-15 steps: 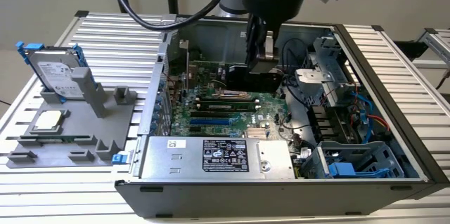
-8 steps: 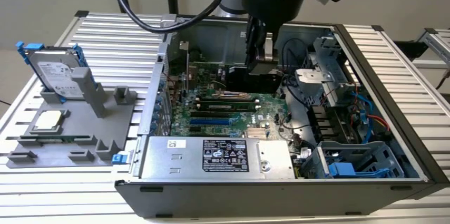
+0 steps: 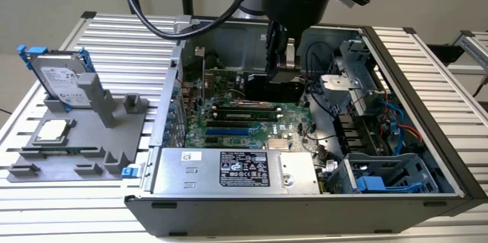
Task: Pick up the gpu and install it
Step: 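Insert the gpu into the slot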
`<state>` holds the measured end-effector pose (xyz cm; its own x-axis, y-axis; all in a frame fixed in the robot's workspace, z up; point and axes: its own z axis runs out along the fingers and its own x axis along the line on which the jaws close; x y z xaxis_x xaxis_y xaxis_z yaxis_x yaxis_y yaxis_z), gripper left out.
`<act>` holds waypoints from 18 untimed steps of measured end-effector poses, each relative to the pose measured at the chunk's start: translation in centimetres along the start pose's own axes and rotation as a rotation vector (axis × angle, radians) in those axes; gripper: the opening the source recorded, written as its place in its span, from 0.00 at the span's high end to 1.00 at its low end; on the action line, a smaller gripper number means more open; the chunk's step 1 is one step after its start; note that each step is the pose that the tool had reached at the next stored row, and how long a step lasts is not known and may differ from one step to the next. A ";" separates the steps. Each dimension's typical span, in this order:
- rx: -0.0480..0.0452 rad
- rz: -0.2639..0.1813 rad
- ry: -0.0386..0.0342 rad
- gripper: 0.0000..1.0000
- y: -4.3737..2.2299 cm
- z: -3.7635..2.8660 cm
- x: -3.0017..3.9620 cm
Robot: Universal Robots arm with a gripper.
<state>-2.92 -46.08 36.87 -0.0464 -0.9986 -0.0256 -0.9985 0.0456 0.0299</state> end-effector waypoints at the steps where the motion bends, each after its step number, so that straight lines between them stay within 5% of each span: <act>1: 0.0000 0.000 -0.0001 1.00 0.00 0.12 -0.03; 18: 0.0001 0.000 -0.0001 1.00 0.01 1.26 -0.97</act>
<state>-2.92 -45.08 35.63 -0.0463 -0.9986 -0.0257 -0.9985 0.0456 0.0299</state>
